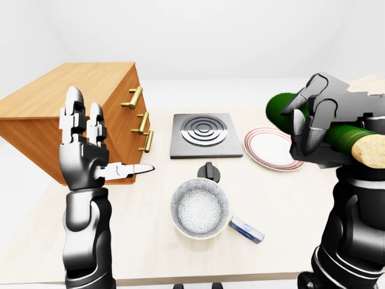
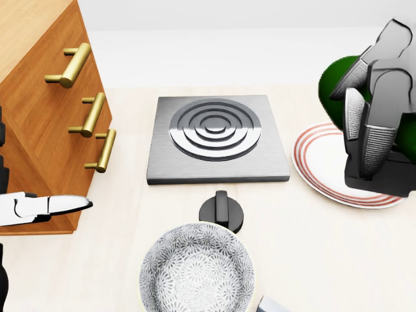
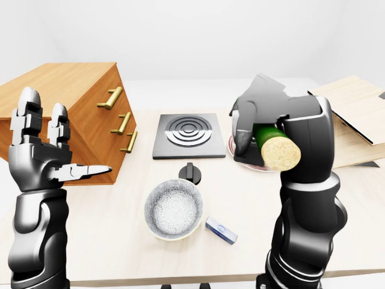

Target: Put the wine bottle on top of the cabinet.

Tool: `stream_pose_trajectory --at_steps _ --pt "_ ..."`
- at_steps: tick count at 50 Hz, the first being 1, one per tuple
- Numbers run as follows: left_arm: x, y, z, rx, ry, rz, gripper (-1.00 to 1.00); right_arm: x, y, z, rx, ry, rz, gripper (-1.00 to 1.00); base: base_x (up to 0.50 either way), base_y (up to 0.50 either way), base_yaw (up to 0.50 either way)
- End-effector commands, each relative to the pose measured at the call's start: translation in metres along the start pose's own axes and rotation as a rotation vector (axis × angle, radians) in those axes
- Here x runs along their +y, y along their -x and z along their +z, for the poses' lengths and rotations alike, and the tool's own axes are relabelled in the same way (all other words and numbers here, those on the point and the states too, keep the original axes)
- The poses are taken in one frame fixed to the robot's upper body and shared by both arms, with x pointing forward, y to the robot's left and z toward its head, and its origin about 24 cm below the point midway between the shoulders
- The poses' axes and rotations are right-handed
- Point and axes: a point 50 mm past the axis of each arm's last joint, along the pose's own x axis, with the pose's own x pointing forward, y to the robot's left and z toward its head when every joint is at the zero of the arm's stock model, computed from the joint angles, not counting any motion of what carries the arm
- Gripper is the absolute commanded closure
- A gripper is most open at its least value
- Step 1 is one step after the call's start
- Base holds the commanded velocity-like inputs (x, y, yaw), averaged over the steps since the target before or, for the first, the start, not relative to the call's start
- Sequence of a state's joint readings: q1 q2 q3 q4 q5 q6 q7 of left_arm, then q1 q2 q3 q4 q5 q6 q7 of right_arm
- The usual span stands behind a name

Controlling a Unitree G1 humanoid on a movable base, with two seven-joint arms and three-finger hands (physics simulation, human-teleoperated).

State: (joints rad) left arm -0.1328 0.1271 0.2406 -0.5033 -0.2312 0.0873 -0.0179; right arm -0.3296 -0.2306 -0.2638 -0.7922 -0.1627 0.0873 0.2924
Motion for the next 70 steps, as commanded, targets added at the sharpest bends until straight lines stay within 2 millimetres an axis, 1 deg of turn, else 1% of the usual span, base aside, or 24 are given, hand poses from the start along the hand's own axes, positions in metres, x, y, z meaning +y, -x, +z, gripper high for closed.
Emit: stream_pose_trajectory --at_steps 1,6,11,19,23,29,34,37,40,42,47,48,55,56,61,66,70 --pt "0.002 0.000 -0.001 0.003 -0.003 0.003 -1.00 0.004 -0.015 -0.009 -0.024 -0.164 -0.067 1.00 0.00 0.00 0.00" --pt "0.003 -0.002 0.001 -0.005 -0.006 0.007 -1.00 0.011 -0.022 -0.019 0.003 -0.204 -0.061 1.00 0.00 0.00 0.00" --pt "0.002 -0.004 0.005 -0.026 -0.006 0.006 -1.00 0.016 -0.027 -0.021 0.004 -0.226 -0.055 1.00 0.00 0.00 0.00" --pt "-0.004 -0.009 -0.001 -0.010 -0.008 -0.005 -1.00 0.018 -0.028 -0.021 0.003 -0.237 -0.051 1.00 0.00 0.00 0.00" --pt "-0.008 -0.015 -0.006 0.003 -0.012 -0.014 -1.00 0.019 -0.028 -0.018 -0.007 -0.245 -0.054 1.00 0.00 0.00 0.00" --pt "-0.019 -0.024 -0.021 0.056 -0.027 -0.037 -1.00 0.022 -0.028 -0.020 0.002 -0.256 -0.050 1.00 0.00 0.00 0.00" --pt "-0.029 -0.030 -0.028 0.075 -0.037 -0.060 -1.00 0.024 -0.028 -0.020 0.006 -0.263 -0.044 1.00 0.00 0.00 0.00" --pt "-0.034 -0.032 -0.027 0.068 -0.040 -0.071 -1.00 0.026 -0.029 -0.017 -0.008 -0.265 -0.043 1.00 0.00 0.00 0.00" --pt "-0.042 -0.035 -0.032 0.082 -0.047 -0.091 -1.00 0.028 -0.029 -0.015 -0.016 -0.271 -0.038 1.00 0.00 0.00 0.00" --pt "-0.048 -0.036 -0.038 0.105 -0.051 -0.107 -1.00 0.029 -0.029 -0.015 -0.015 -0.275 -0.037 1.00 0.00 0.00 0.00" --pt "-0.058 -0.038 -0.040 0.107 -0.054 -0.130 -1.00 0.031 -0.029 -0.014 -0.015 -0.279 -0.032 1.00 0.00 0.00 0.00" --pt "-0.061 -0.038 -0.044 0.123 -0.056 -0.138 -1.00 0.032 -0.029 -0.015 -0.012 -0.281 -0.030 1.00 0.00 0.00 0.00" --pt "-0.072 -0.038 -0.050 0.144 -0.064 -0.168 -1.00 0.037 -0.031 -0.017 -0.003 -0.294 -0.024 1.00 0.00 0.00 0.00" --pt "-0.075 -0.037 -0.054 0.159 -0.067 -0.177 -1.00 0.039 -0.031 -0.019 0.007 -0.301 -0.022 1.00 0.00 0.00 0.00" --pt "-0.081 -0.036 -0.057 0.170 -0.068 -0.191 -1.00 0.043 -0.031 -0.020 0.016 -0.310 -0.012 1.00 0.00 0.00 0.00" --pt "-0.089 -0.038 -0.050 0.141 -0.062 -0.206 -1.00 0.044 -0.032 -0.019 0.015 -0.315 -0.010 1.00 0.00 0.00 0.00" --pt "-0.093 -0.041 -0.053 0.154 -0.049 -0.211 -1.00 0.047 -0.031 -0.021 0.026 -0.328 -0.012 1.00 0.00 0.00 0.00"
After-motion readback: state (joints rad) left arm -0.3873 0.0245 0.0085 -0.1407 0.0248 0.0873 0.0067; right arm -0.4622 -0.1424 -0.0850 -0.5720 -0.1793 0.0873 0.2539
